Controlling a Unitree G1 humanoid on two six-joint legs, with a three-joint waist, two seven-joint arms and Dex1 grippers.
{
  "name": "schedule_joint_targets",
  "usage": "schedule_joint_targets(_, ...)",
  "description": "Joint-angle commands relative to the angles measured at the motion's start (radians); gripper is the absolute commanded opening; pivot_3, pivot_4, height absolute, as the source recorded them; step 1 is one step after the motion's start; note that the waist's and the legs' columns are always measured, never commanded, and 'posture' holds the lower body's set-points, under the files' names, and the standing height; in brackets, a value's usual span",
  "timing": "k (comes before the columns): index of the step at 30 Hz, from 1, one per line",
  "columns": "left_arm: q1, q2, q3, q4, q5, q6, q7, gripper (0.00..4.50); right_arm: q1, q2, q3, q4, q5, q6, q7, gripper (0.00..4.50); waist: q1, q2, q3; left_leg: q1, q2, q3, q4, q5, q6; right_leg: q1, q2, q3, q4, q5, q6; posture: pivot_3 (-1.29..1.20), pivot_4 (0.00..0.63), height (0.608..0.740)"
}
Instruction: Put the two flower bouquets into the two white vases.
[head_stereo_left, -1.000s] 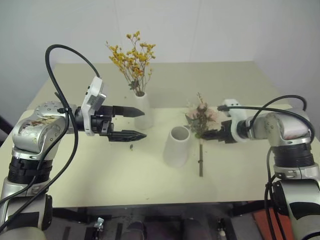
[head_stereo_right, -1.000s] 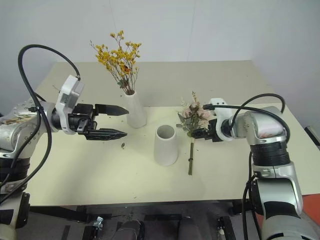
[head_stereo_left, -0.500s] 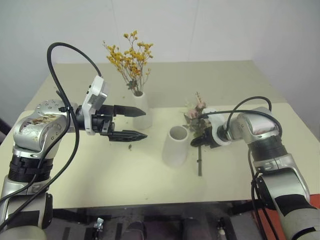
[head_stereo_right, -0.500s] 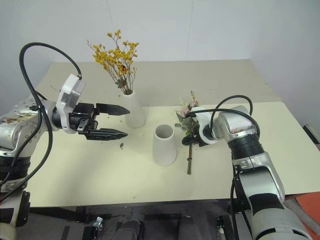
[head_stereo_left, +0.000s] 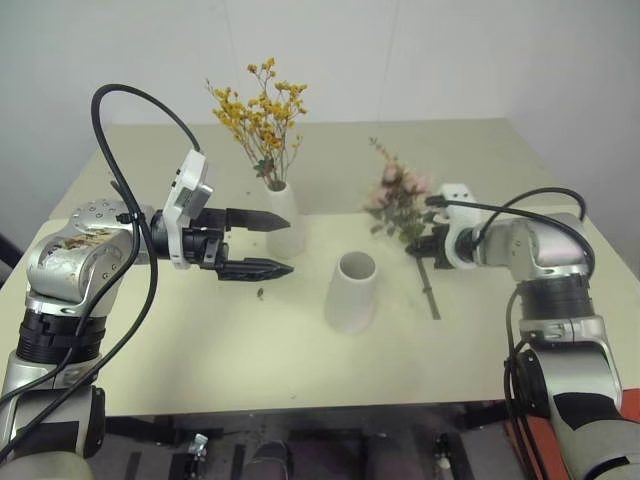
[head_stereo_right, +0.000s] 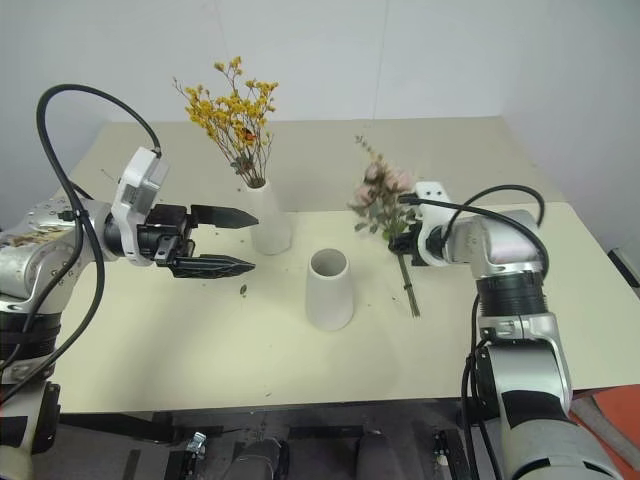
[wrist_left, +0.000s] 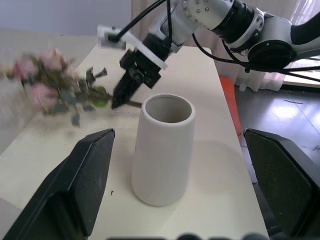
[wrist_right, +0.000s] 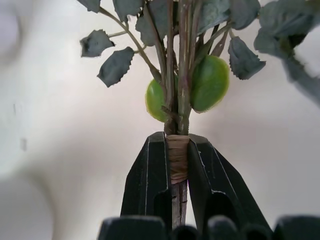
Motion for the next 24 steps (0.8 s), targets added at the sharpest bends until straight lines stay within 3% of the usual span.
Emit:
schedule_joint_targets(1,0.007,-0.005,0.035,-0.011,-0.005,-0.036,0.004,4.5,0.005,0.006,-0.154,-0.071,0.021,-0.157,-0.044,0.28,0.0,0.0,0.0,0.0,0.0,0.0,0.0,0.0,0.0,0.0,0.0,0.0,0.0,0.0,0.0,0.0,0.15,0.74)
schedule_joint_targets(5,0.034,-0.017,0.057,-0.015,-0.024,-0.065,-0.009,4.5,0.048,0.093,-0.304,-0.17,0.072,-0.423,-0.075,0.28,-0.004,0.0,0.0,0.0,0.0,0.0,0.0,0.0,0.0,0.0,0.0,0.001,0.001,0.0,0.0,0.0,0.15,0.74)
schedule_joint_targets(9,0.043,-0.021,0.082,-0.006,-0.046,-0.068,-0.022,4.5,0.022,0.171,-0.449,-0.249,0.278,-0.476,-0.022,0.28,-0.011,0.001,0.0,0.001,0.001,0.001,0.0,0.0,0.0,0.0,0.0,0.001,0.002,0.0,0.0,0.0,0.15,0.74)
schedule_joint_targets(14,0.064,0.001,0.106,0.005,-0.047,-0.074,-0.044,4.5,0.047,0.202,-0.439,-0.398,0.459,-0.506,0.087,0.28,-0.016,0.001,0.001,0.002,0.001,0.001,0.0,0.0,0.0,0.0,0.0,0.002,0.002,0.0,0.0,0.0,0.15,0.74)
schedule_joint_targets(24,0.11,0.052,0.144,0.016,-0.052,-0.127,-0.131,4.5,0.161,0.187,-0.289,-0.575,0.532,-0.543,0.169,0.28,-0.02,0.002,0.001,0.003,0.001,0.001,0.0,0.0,0.0,0.0,0.001,0.002,0.004,0.0,0.0,0.0,0.15,0.74)
